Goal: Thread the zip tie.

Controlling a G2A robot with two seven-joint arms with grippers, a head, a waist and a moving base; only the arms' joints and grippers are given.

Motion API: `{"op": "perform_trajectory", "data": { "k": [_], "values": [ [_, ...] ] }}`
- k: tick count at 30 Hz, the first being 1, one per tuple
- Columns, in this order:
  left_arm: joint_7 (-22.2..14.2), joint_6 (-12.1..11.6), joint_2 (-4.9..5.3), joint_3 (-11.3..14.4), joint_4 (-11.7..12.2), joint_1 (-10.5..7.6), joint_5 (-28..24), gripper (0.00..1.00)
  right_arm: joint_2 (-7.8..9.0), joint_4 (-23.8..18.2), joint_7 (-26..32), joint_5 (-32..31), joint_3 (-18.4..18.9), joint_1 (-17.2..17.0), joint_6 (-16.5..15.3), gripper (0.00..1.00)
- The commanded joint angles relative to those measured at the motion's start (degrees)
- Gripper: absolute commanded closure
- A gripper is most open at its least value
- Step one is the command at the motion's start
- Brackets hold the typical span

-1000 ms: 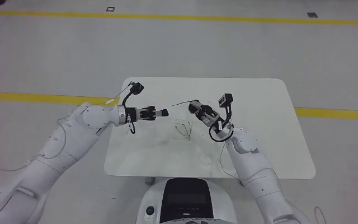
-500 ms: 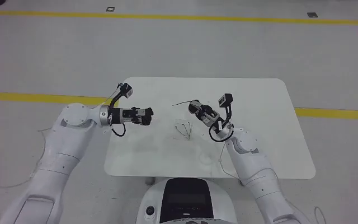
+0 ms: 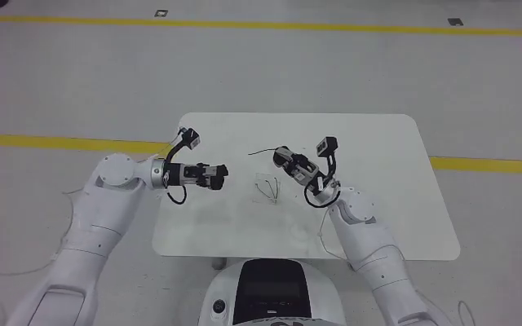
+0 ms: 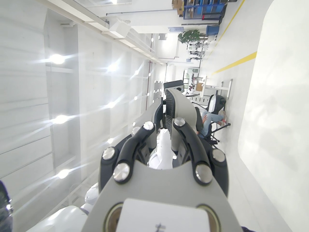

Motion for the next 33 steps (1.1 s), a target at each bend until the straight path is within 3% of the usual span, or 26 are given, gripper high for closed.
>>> {"op": "perform_trajectory", "data": {
  "k": [1,5,10,16,18,21,24,30,33],
  "values": [
    [0.2,-0.6,-0.12,1.6,1.8,-0.6,-3.6,0.0,-0.05,1.2,4.5,3.1,-0.2,0.4,0.0,1.0],
    [0.2,-0.7,-0.51,4.9,4.7,-2.55,-7.3,0.0,-0.48,4.8,9.3,6.6,-1.2,2.0,0.0,1.0],
    [0.2,-0.7,-0.78,7.8,6.0,-4.31,-10.6,0.0,-1.31,10.2,12.8,8.8,-3.5,4.9,0.0,1.0],
    [0.2,-0.7,-0.78,7.8,6.0,-4.31,-10.6,0.0,-1.31,10.2,12.8,8.8,-3.5,4.9,0.0,1.0],
    [0.2,-0.3,-0.85,8.1,5.0,-3.8,-11.3,0.0,-1.3,10.1,12.6,8.7,-3.6,4.9,0.1,1.0],
    [0.2,0.1,-0.66,9.2,4.7,-3.29,-13.5,0.0,-1.26,9.2,12.5,9.0,-4.3,4.7,2.0,1.0],
    [0.2,0.3,-0.48,11.5,4.8,-3.38,-17.8,0.0,-1.51,9.7,14.6,10.0,-6.0,5.1,1.9,1.0],
    [0.2,-0.7,0.34,16.6,7.2,-5.6,-22.2,0.0,-2.24,12.7,16.7,12.6,-8.9,7.0,0.7,1.0],
    [0.2,-0.7,0.52,17.1,7.7,-6.06,-23.4,0.0,-2.28,13.1,16.1,12.6,-8.8,7.4,0.0,1.0]
  ]
}}
